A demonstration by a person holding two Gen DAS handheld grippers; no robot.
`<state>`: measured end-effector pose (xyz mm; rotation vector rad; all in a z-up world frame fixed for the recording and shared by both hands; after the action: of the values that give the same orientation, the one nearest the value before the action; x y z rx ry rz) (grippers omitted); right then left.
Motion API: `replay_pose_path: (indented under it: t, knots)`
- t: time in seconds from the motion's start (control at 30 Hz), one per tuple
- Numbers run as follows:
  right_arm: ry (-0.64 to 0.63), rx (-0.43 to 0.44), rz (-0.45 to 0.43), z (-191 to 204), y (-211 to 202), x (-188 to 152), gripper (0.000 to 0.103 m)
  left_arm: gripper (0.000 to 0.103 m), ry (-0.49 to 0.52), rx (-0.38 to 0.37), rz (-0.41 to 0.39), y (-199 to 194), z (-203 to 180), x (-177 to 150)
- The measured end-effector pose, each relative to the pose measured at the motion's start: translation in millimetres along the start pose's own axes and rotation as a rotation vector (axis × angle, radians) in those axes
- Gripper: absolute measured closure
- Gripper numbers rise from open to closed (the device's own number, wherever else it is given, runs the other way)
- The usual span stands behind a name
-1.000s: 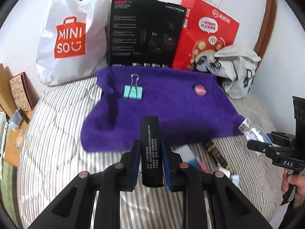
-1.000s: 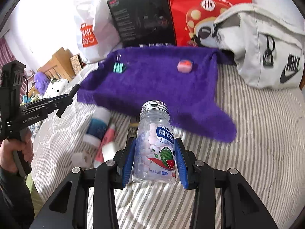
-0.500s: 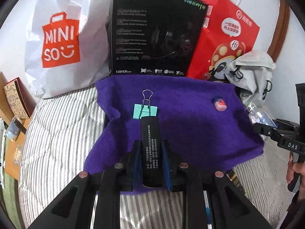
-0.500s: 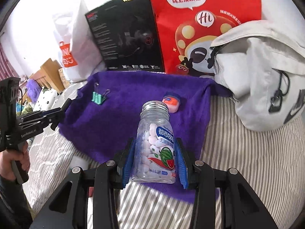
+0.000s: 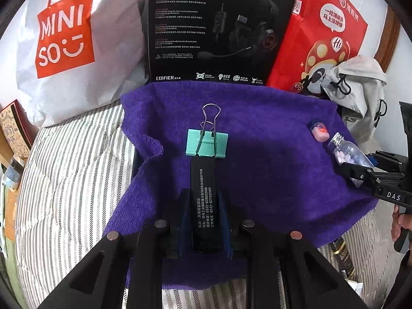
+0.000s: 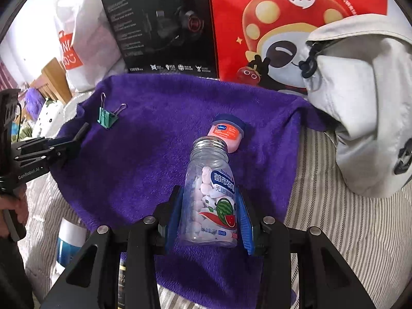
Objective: Organize rigid objects
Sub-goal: 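Carry the black case onto the towel while the right tool carries the mint bottle there, then release the case beside the clip while the right tool releases the bottle beside the jar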
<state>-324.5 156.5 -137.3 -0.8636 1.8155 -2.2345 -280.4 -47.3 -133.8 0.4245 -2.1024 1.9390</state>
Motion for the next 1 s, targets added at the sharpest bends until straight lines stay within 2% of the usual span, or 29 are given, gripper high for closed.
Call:
replay_pose_path:
  t: [0.3, 0.5, 0.8, 1.0]
  knots:
    - [-0.043, -0.054, 0.030, 2, 17, 2, 0.062, 0.082, 0.057, 0.044, 0.027, 14, -6, 0]
    - [-0.074, -0.071, 0.015, 3, 17, 0, 0.062, 0.082, 0.065, 0.048, 0.023, 13, -7, -1]
    - [-0.113, -0.053, 0.018, 4, 16, 0, 0.061, 0.081, 0.093, 0.079, 0.037, 13, -9, -2]
    - [-0.092, -0.006, 0.017, 4, 9, -2, 0.054, 0.078, 0.071, 0.070, 0.059, 12, -5, -3]
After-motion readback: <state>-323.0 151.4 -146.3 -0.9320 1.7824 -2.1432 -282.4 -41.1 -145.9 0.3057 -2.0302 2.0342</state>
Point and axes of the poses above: each gripper's, at about its wrist camera, not at the fingertips, and y roughly the way its jaws point, z to its left, x to its top, the point moved 7 cm from there along y, roughly the way its jaws point, and after that the axes turned 12 degrees about z, right-handed, at the moved point
